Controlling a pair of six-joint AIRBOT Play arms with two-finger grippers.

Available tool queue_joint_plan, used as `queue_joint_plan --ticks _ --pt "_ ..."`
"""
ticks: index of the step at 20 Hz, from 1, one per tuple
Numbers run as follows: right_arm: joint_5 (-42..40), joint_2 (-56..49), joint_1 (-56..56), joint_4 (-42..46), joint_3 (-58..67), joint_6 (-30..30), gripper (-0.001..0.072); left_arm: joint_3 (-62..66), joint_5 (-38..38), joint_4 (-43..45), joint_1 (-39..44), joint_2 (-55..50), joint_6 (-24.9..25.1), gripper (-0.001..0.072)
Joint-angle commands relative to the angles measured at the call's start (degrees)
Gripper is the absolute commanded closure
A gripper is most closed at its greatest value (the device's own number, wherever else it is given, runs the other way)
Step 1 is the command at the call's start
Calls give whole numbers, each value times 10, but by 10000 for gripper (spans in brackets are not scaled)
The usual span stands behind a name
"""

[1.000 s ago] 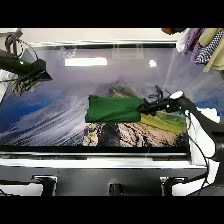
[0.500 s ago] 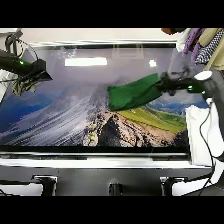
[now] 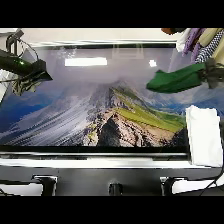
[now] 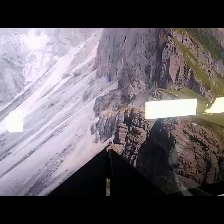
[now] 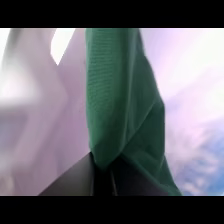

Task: Fold the clothes and pants, and hang the long-sleeved shirts on hangers.

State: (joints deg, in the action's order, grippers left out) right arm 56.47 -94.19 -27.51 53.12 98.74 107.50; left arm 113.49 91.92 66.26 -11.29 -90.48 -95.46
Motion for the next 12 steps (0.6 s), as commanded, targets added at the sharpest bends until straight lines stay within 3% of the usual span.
queue_joint_plan --ticks 1,4,12 --pt "-35 33 -30 109 7 128 685 0 0 0 0 0 5 689" --pt "14 63 -30 217 7 259 685 0 2 0 0 0 5 689" --pt "160 135 -30 362 7 319 685 0 2 -2 0 0 5 689"
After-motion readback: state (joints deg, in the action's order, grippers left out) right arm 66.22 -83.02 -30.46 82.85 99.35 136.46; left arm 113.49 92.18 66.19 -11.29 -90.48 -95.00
